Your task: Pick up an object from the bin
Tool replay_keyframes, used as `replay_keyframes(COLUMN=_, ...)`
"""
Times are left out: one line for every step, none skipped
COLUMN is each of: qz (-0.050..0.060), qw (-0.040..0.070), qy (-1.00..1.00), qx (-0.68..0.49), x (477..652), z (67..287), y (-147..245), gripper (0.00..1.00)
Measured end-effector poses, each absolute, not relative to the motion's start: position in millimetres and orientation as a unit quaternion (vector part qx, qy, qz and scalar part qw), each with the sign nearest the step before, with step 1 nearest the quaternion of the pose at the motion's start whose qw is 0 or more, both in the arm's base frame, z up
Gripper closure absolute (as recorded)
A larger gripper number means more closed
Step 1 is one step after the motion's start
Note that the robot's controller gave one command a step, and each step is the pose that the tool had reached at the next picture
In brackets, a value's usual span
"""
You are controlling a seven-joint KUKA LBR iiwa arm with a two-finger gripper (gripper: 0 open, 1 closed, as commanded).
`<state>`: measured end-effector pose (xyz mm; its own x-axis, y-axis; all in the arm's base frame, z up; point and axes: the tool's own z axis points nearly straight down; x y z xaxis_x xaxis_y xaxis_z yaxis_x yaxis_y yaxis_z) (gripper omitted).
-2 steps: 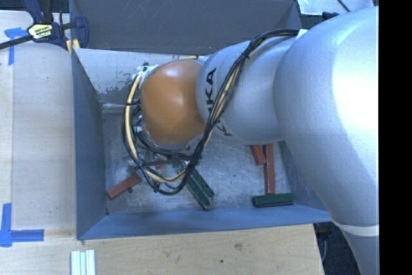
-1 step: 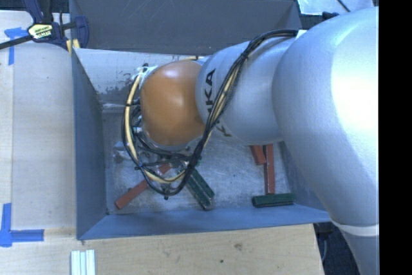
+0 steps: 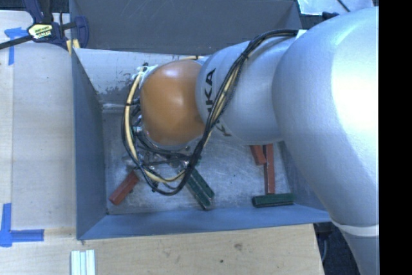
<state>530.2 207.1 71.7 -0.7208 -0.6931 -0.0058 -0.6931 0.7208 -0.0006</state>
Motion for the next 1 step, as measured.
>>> replay_keyframes(qz=0.000, qw=0.001, qy=0.928, qx=-0.374, x=529.4, z=70.3, y=206.3, gripper=0.00)
